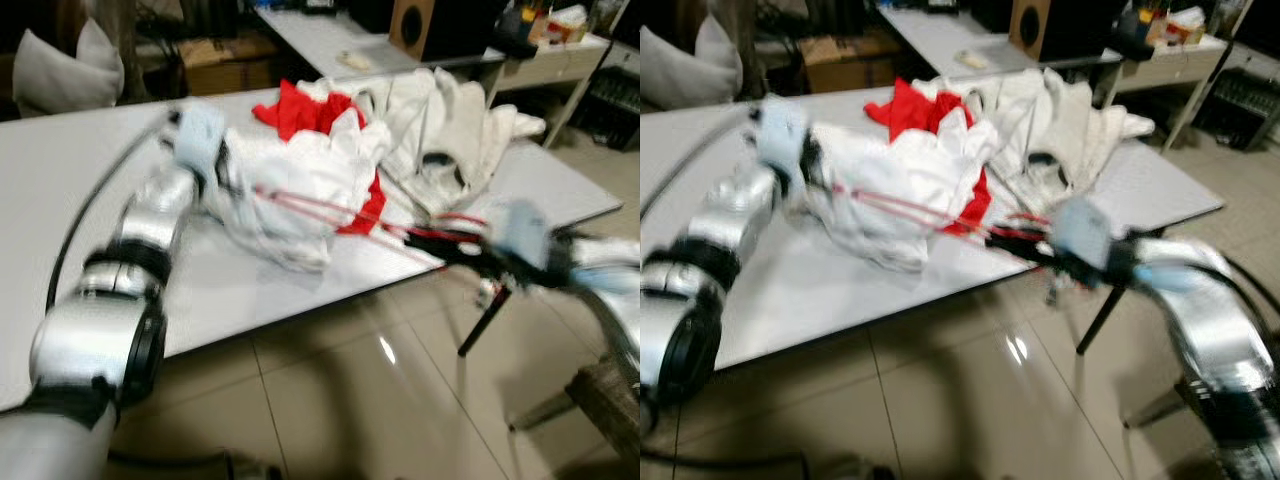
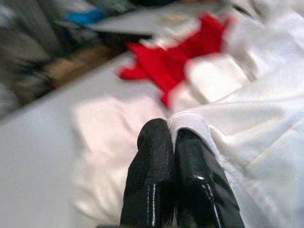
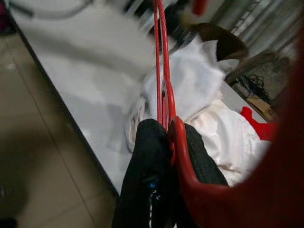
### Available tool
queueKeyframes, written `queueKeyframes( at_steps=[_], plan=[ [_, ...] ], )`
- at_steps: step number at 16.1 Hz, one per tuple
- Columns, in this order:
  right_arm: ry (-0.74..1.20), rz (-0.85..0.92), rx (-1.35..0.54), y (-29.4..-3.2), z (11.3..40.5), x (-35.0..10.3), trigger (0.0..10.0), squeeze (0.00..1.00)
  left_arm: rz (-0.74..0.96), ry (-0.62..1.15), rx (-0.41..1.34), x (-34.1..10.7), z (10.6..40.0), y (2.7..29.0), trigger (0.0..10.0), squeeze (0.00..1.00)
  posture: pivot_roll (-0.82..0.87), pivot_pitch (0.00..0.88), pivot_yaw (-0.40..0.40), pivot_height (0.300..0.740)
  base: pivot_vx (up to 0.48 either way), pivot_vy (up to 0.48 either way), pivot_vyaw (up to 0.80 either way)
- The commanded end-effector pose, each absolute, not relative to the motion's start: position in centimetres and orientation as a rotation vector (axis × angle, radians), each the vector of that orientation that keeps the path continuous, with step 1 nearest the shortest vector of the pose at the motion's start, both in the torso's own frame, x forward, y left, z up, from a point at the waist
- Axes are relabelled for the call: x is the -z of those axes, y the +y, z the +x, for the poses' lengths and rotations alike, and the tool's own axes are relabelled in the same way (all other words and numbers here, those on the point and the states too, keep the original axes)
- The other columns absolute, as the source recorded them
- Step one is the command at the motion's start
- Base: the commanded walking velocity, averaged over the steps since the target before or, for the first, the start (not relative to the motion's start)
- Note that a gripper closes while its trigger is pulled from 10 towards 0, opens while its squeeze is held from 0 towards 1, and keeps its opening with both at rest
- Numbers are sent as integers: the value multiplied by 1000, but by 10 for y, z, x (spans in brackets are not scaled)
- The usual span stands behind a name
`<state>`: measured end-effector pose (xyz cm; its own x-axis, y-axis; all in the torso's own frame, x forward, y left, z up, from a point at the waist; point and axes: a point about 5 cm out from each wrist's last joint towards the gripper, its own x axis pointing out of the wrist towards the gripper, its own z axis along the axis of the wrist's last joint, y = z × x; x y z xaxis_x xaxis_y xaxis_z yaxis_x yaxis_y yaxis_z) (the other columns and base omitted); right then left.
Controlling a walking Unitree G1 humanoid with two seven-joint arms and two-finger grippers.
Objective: Hang hanger
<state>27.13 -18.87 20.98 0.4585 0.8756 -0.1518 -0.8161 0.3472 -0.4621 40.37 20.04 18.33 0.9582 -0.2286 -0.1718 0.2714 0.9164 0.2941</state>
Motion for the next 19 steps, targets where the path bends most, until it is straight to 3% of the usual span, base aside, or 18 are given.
queueKeyframes(
  at_steps=[1, 4, 7, 15, 19],
  plan=[
    [-165, -482, -1056, -191, 267, -222, 10000, 0, 340, 152, 332, -181, 401, 200, 10000, 1000, -161, 0, 47, 740, 0, 0, 0],
    [-176, -375, -887, -196, 256, -226, 10000, 0, 438, 226, 527, -161, 382, 216, 10000, 1000, -159, 0, 54, 740, 0, 0, 0],
    [-134, -295, -769, -191, 246, -218, 10000, 0, 418, 262, 636, -157, 357, 233, 10000, 1000, -155, 0, 61, 740, 0, 0, 0],
    [-65, -193, -619, -180, 239, -201, 10000, 0, 333, 207, 695, -179, 305, 238, 10000, 1000, -148, 9, 68, 740, 0, 0, 0],
    [-33, -200, -607, -180, 236, -195, 10000, 0, 589, 429, 821, -163, 269, 256, 10000, 1000, -146, 9, 71, 740, 0, 0, 0]
  ],
)
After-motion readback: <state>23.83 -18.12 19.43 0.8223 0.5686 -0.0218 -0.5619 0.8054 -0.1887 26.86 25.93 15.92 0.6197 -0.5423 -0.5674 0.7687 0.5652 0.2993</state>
